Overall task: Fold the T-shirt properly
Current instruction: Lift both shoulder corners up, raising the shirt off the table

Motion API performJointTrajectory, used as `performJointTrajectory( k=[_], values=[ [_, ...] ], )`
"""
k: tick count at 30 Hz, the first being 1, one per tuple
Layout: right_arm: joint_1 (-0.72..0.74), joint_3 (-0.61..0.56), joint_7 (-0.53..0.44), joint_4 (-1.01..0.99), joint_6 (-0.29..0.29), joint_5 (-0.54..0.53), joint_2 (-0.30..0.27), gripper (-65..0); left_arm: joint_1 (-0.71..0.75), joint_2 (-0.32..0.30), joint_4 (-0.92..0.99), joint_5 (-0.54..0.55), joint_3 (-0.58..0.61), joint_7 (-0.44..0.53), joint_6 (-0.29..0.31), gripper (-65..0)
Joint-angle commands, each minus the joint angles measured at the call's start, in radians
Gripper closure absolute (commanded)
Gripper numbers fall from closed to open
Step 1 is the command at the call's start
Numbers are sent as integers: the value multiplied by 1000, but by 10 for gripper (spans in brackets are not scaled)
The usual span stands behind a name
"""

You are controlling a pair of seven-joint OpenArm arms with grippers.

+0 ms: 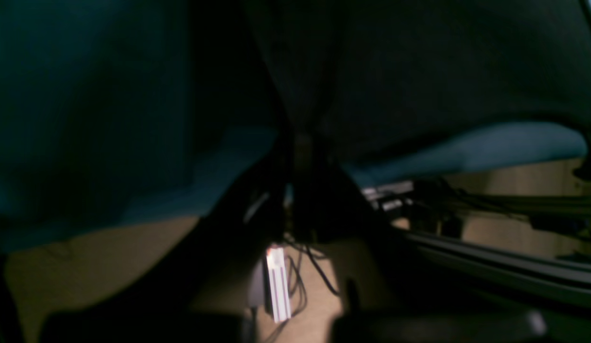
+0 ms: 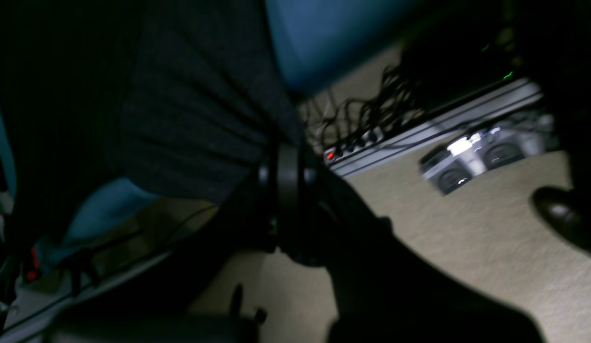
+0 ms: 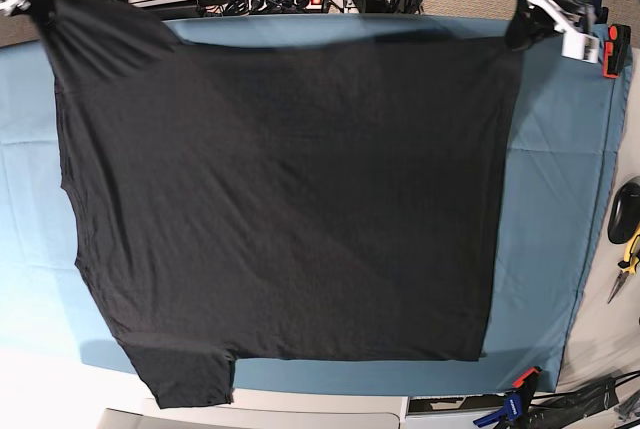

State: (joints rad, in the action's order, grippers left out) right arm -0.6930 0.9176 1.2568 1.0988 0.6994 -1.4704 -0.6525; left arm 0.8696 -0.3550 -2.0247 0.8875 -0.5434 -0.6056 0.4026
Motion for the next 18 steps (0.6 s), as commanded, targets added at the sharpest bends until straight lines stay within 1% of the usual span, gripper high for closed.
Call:
performJointTrajectory(
  k=[1,3,8,14,18],
  values=[
    [-11,21,-8,7,-1,-13,-35,0,15,-11,-23,21,-16,11,10,0],
    [-11,22,-6,7,-1,-13,-46,0,18,-10,-28,25,-22,8,10,0],
    [-14,22,12,7,-1,-13,-37,0,39,-5,-28,26,-22,7,10,0],
    [-55,22,11,7,-1,-13,-37,0,77,12,-28,33,-23,6,18,0],
    [-77,25,12,7,-1,-13,-37,0,96,11,-29,34,-23,1,23,0]
  ],
)
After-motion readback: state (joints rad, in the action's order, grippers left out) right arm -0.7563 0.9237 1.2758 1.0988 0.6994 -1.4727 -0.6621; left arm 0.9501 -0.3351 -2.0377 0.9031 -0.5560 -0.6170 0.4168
